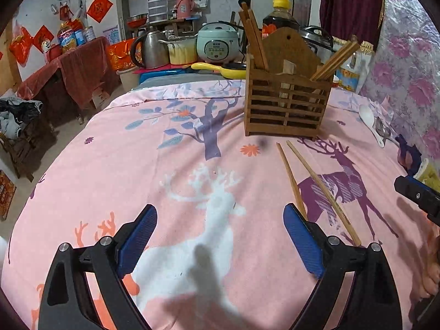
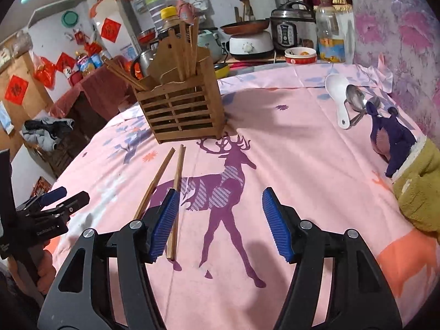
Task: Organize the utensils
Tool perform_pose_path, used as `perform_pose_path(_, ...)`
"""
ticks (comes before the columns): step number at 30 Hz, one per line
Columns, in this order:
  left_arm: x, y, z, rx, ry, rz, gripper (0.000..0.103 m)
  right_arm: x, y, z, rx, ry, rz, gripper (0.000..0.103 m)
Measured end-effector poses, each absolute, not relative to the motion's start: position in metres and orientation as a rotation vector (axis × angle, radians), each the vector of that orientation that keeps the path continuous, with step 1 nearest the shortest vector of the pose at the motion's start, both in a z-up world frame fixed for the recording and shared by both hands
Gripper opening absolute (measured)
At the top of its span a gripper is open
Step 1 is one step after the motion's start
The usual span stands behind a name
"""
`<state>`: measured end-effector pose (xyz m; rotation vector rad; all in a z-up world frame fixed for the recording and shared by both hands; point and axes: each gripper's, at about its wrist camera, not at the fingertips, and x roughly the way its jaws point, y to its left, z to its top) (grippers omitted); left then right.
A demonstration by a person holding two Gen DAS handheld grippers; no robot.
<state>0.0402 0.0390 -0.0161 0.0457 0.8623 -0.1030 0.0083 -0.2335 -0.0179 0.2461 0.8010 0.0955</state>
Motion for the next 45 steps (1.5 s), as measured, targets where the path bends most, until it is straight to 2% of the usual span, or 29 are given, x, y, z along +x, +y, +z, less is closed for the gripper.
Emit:
perform_pose_path(9, 0.051, 0.038, -0.028, 0.029, 0.938, -0.094, 0.091, 0.007, -0.182, -0.036, 0.034, 0.906, 0.221, 0.063)
perform_pose_path(13, 0.055, 0.050, -0.030, -0.034, 0.962, -0.077, 0.091, 0.001, -0.161, -0.045, -0.053, 0.936, 0.258, 0.058)
perform_pose_path(21, 0.052, 0.043, -0.027, 0.006, 0.945, -0.083, 0.091, 0.007, -0.158, -0.058, -0.042, 1.007, 0.293, 0.019)
perform_pose_path(22, 0.051, 0.041, -0.027, 0.017, 0.941, -0.088, 0.091, 0.008, -0.158, -0.059, -0.032, 1.015, 0.296, 0.008)
perform_pose_path(23, 0.050, 0.039, -0.027, 0.023, 0.938, -0.092, 0.091, 0.008, -0.159, -0.059, -0.027, 1.017, 0.292, 0.006)
perform_pose_path(33, 0.033, 0.006, -0.023, 0.092, 0.897, -0.274, 0.091, -0.008, -0.199, -0.057, 0.060, 1.014, 0.200, 0.009)
perform_pose_path(34, 0.031, 0.000, -0.026, 0.103, 0.903, -0.298, 0.091, -0.011, -0.210, -0.055, 0.103, 1.001, 0.196, 0.011)
perform_pose_path(36, 0.028, -0.009, -0.030, 0.131, 0.912, -0.335, 0.090, -0.010, -0.225, -0.050, 0.166, 0.973, 0.165, 0.024)
perform_pose_path(38, 0.025, -0.019, -0.035, 0.163, 0.925, -0.377, 0.084, -0.011, -0.238, -0.043, 0.234, 0.930, 0.143, 0.039)
perform_pose_path(40, 0.022, -0.028, -0.040, 0.187, 0.940, -0.410, 0.068, -0.014, -0.246, -0.037, 0.276, 0.893, 0.133, 0.044)
perform_pose_path(41, 0.022, -0.032, -0.045, 0.203, 0.954, -0.425, 0.063, -0.014, -0.248, -0.036, 0.282, 0.882, 0.127, 0.047)
perform_pose_path(45, 0.023, -0.042, -0.060, 0.242, 1.018, -0.460, 0.031, -0.014, -0.247, -0.036, 0.272, 0.874, 0.108, 0.050)
